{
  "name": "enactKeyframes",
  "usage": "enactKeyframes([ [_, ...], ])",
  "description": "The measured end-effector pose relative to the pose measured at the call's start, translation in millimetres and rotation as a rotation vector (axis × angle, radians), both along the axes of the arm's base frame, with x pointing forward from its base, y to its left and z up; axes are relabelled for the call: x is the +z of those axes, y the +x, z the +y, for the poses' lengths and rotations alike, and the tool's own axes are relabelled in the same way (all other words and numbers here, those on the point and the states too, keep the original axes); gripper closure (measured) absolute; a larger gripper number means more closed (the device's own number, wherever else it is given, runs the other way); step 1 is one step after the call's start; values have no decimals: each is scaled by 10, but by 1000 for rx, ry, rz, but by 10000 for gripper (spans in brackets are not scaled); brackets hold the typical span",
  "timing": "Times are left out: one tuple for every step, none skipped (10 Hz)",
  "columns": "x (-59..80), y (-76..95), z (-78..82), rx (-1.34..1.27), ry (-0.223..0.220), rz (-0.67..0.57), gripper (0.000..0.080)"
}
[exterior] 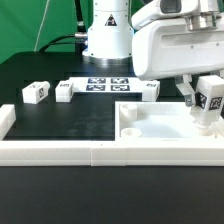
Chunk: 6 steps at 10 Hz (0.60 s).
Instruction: Assemble one leg
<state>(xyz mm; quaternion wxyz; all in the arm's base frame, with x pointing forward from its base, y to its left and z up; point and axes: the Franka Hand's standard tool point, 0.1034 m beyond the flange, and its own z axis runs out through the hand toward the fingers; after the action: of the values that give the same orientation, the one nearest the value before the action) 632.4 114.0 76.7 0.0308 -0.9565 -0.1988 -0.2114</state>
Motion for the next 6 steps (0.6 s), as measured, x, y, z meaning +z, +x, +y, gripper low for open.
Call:
enactKeyframes([
  [-7, -6, 19, 2, 1, -3, 512],
  [-14, -7, 42, 4, 2, -7, 512],
  [-42, -17, 64, 5, 3, -8, 512],
  [-72, -28, 74, 7, 3, -6, 512],
  [-92, -35, 72, 6, 3, -4, 512],
  [-113, -43, 64, 7, 2, -1, 512],
])
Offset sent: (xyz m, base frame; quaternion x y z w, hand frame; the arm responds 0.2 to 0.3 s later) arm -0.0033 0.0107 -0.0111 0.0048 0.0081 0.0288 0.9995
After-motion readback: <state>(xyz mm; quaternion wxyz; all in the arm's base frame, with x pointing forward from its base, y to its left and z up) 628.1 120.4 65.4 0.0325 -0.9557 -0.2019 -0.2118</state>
